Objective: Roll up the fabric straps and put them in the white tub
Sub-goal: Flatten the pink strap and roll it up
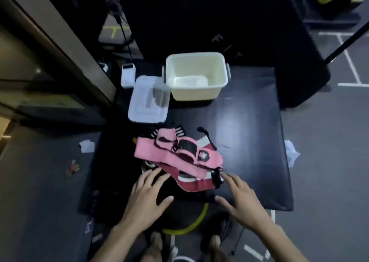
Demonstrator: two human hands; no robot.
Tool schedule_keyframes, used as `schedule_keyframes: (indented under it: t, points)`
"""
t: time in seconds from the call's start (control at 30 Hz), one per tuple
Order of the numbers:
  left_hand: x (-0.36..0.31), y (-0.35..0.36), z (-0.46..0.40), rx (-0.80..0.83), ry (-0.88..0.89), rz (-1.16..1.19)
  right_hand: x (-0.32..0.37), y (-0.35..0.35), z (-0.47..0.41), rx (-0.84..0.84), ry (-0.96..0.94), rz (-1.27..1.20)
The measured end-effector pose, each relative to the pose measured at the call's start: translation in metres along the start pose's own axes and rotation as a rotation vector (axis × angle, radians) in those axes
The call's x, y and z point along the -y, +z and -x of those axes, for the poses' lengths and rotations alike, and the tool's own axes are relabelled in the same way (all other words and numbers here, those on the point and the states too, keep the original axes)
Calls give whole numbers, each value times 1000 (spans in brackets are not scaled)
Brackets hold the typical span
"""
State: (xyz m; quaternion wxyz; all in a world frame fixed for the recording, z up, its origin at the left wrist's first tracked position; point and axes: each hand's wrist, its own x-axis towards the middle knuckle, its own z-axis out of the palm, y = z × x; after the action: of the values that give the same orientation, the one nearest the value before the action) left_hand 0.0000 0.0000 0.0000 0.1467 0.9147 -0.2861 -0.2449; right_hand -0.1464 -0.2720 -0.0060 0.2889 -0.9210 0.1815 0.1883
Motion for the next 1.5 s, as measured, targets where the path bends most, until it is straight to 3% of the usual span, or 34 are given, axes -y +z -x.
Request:
schedule_keyframes:
  t: [0.1, 0.2, 0.3, 0.57, 0.9, 1.5]
  points:
    - [10, 52, -36, -53, 126, -208, -20, 50, -35, 3, -24, 86]
    - [29, 102, -74, -133, 269, -348, -34, 103, -73, -127, -104, 159]
    - [54, 137, -103, -220, 292, -434, -51, 140, -110, -281, -187, 224]
    - [94, 197, -123, -512, 390, -315, -76, 187, -147, -561, -334, 349]
    - [105, 215, -130, -750, 500, -289, -86, 205, -151, -656, -390, 475]
    - [99, 214, -110, -736, 456, -205, -73, 208, -126, -571, -236, 435]
